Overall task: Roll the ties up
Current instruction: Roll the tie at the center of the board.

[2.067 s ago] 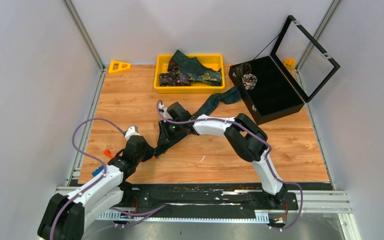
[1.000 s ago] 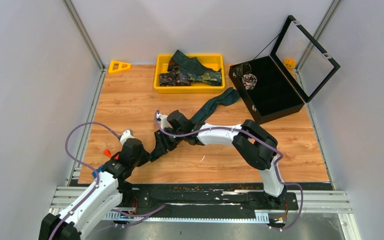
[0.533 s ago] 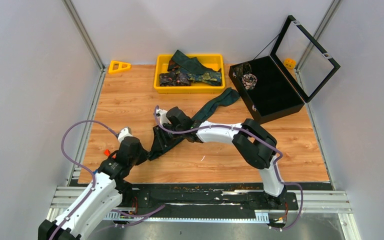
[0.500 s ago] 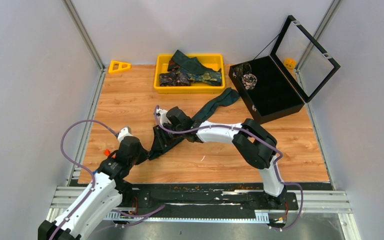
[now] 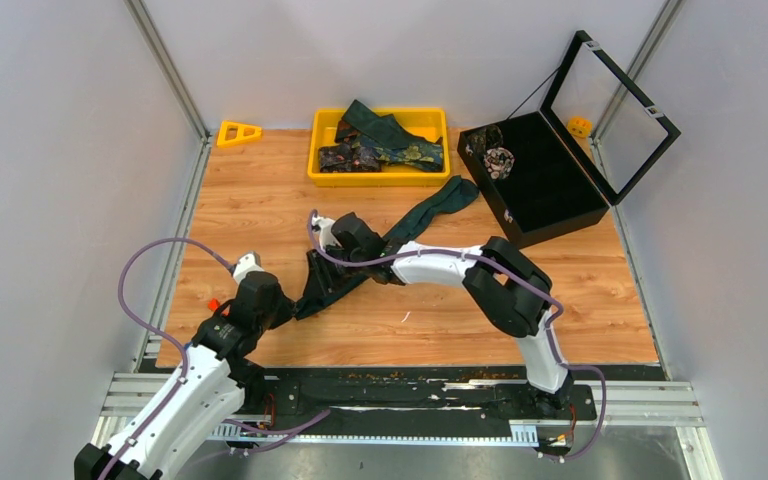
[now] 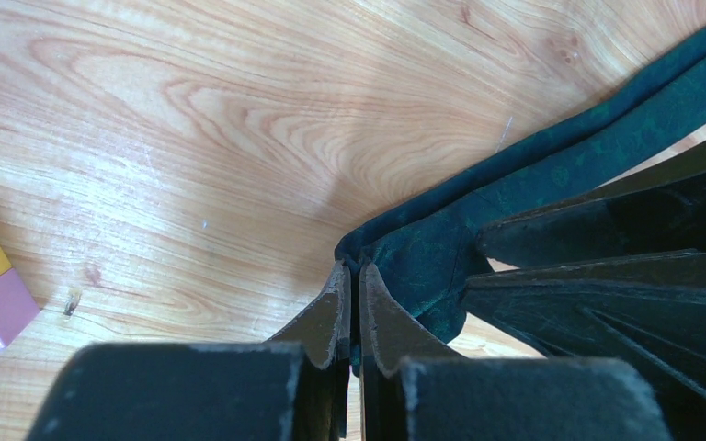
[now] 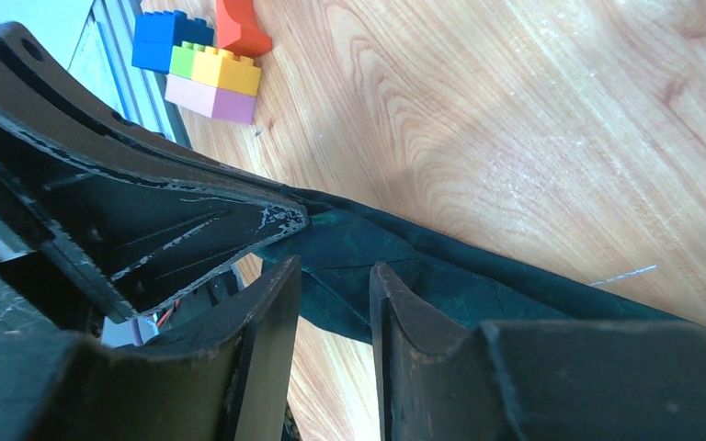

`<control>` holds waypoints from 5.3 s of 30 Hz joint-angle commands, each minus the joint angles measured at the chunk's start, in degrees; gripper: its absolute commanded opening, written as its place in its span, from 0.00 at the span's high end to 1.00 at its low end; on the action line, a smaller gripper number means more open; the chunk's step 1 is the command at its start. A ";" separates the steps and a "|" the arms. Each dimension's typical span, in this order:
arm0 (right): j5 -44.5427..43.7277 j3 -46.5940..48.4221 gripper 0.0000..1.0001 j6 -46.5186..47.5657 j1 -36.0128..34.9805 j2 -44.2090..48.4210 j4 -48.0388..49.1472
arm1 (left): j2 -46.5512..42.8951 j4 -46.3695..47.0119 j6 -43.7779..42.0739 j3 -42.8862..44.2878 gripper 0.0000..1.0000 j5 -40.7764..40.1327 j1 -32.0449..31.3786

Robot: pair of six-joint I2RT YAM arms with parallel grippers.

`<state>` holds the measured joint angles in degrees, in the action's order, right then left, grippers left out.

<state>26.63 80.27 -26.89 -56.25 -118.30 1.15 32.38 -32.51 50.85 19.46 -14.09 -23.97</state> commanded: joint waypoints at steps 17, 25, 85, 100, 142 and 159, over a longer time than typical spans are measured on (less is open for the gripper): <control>-7.00 -5.92 0.55 4.77 -1.77 3.93 -0.95 | -0.03 0.02 -1.02 2.11 1.00 -1.30 0.05; -7.28 -1.71 0.70 5.49 -1.93 0.69 -2.79 | -0.04 0.44 -1.02 1.94 1.00 -0.81 0.06; -40.39 -8.49 0.54 31.25 -14.02 6.65 10.03 | -9.56 -10.75 7.17 3.03 0.49 -14.24 0.06; -26.01 -12.07 0.98 16.49 -16.01 5.78 6.31 | 19.40 0.25 -10.69 13.92 0.63 -3.57 9.03; -23.25 -3.91 1.00 17.16 -14.40 -2.36 6.93 | 29.55 1.07 -13.35 14.93 0.53 1.76 11.26; -16.91 -7.15 0.99 11.96 -9.88 10.83 5.25 | 0.32 -5.92 0.00 6.43 0.29 0.49 11.53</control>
<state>7.60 70.65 -11.38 -69.01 -109.16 6.68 35.00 -37.58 45.19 29.28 -16.10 -12.36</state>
